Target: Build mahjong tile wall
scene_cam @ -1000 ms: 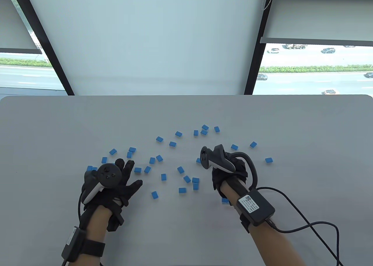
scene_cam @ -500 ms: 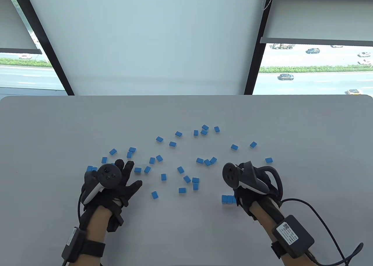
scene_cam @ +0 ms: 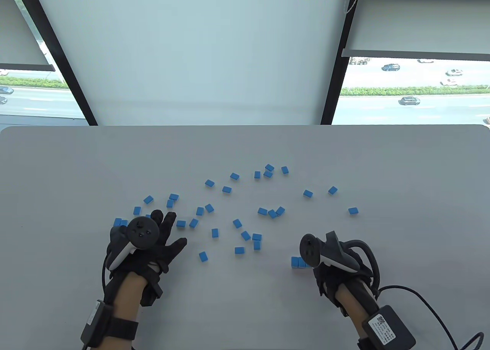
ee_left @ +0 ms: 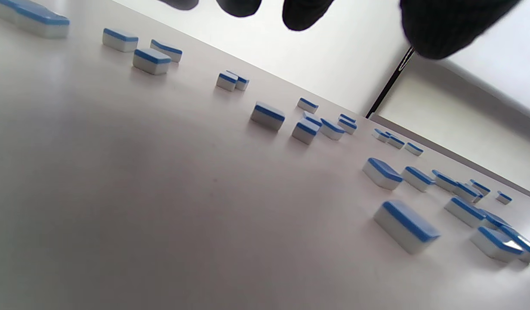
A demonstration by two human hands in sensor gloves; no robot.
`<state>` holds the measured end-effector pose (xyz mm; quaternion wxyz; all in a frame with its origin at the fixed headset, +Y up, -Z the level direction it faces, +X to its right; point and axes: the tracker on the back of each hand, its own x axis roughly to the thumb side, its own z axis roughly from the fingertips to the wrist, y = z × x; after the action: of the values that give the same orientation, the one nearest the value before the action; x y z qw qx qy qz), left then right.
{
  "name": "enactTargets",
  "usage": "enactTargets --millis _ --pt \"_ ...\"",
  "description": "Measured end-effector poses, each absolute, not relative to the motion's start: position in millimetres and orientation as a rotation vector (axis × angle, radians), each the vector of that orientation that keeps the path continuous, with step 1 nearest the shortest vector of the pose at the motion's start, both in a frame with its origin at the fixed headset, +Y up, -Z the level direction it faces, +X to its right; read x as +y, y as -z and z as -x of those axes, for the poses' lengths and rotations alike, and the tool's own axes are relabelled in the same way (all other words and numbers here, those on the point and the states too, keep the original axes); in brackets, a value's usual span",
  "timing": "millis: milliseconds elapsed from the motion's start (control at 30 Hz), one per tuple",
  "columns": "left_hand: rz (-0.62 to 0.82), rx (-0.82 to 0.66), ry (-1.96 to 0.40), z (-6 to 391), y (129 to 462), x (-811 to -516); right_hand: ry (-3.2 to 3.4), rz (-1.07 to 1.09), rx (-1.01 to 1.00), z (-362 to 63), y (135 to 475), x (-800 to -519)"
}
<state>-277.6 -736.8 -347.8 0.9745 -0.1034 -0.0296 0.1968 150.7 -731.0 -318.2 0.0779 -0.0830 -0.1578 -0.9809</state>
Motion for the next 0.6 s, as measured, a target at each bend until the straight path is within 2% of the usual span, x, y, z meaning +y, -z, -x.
enactTargets --millis 300,600 --pt "0.223 -0.060 -0.398 276.2 348.6 -739.3 2.930 0.225 -0.442 -149.8 322.3 -738.7" --pt "0.220 -0.058 -0.400 276.4 347.5 -738.0 2.982 0.217 -0.386 -151.9 321.0 -728.7"
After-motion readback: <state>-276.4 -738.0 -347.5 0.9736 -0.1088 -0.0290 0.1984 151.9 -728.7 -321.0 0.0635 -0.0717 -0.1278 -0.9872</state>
